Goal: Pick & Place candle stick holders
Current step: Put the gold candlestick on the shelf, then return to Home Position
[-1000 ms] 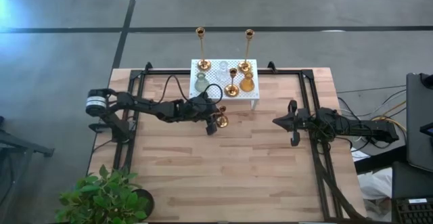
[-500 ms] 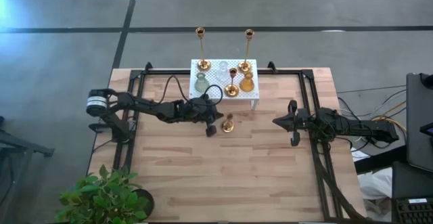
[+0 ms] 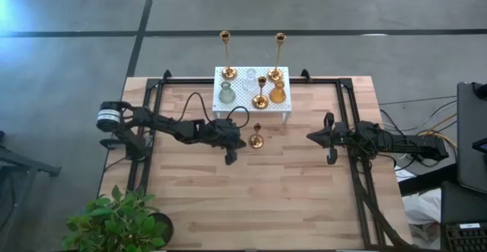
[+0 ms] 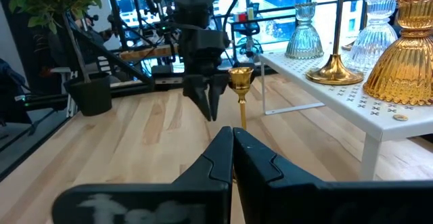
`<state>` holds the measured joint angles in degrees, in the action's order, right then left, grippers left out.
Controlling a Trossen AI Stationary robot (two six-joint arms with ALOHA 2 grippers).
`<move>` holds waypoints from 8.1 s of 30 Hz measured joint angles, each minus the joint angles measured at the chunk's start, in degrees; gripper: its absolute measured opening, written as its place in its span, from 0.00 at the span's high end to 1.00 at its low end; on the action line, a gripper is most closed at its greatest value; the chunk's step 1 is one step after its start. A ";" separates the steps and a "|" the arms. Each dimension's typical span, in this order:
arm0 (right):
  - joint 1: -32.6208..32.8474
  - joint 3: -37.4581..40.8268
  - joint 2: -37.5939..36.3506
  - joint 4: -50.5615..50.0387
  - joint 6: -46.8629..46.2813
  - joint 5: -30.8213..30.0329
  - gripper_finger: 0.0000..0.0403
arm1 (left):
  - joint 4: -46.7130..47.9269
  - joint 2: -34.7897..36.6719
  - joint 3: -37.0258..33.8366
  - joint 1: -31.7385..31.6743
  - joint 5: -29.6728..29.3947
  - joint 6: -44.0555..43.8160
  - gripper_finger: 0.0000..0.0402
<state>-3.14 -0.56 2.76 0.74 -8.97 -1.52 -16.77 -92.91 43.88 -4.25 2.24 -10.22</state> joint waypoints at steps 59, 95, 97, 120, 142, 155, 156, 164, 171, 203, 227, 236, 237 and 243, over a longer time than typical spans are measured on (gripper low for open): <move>0.00 0.00 -0.02 -0.01 0.00 0.00 0.98 | -18.57 -8.59 4.45 0.16 -10.77 4.08 0.96; -0.02 0.00 -0.02 0.00 0.00 -0.02 0.98 | 19.45 15.37 18.95 -10.34 -17.40 3.26 0.96; -0.01 0.00 -0.02 0.00 0.00 -0.02 0.98 | 19.63 13.85 19.79 -10.68 -16.59 4.13 0.96; 0.00 0.00 0.00 0.01 0.00 -0.02 0.98 | 16.83 8.99 19.47 -16.01 -14.48 5.37 0.96; -0.01 0.00 0.00 0.00 0.00 -0.01 0.98 | 16.58 9.13 18.73 -16.04 -12.31 2.60 0.96; 0.00 0.00 0.00 -0.01 0.00 -0.02 0.98 | 17.84 9.43 18.73 -16.04 -12.35 1.77 0.96; -0.01 0.00 0.00 -0.01 0.00 -0.01 0.98 | 17.88 9.45 18.73 -16.04 -12.35 1.69 0.96; -0.01 0.02 0.00 0.01 0.00 -0.02 0.98 | 18.86 9.47 18.73 -16.02 -12.36 1.59 0.96; -0.01 0.00 0.00 0.00 0.00 -0.02 0.98 | 19.17 9.48 18.73 -16.02 -12.37 1.59 0.96; 0.00 0.00 -0.02 0.00 0.00 -0.02 0.98 | 20.38 9.36 18.53 -16.02 -12.31 2.23 0.71; -0.01 0.01 -0.02 0.00 0.00 0.00 0.98 | 26.23 14.71 18.63 -16.02 -12.14 6.01 0.51; -0.02 0.00 -0.02 0.01 0.00 -0.03 0.98 | 30.41 21.23 18.64 -15.89 -3.79 5.23 0.51; -0.02 0.01 -0.04 0.01 0.00 -0.02 0.98 | 30.82 22.13 18.64 -15.89 -2.35 5.18 0.51; 0.00 0.00 0.00 0.00 0.00 0.00 0.98 | 34.31 27.72 18.64 -15.83 8.46 3.76 0.51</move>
<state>-3.14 -0.56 2.76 0.74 -8.97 -1.52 17.54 -65.19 62.52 -20.09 10.70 -6.46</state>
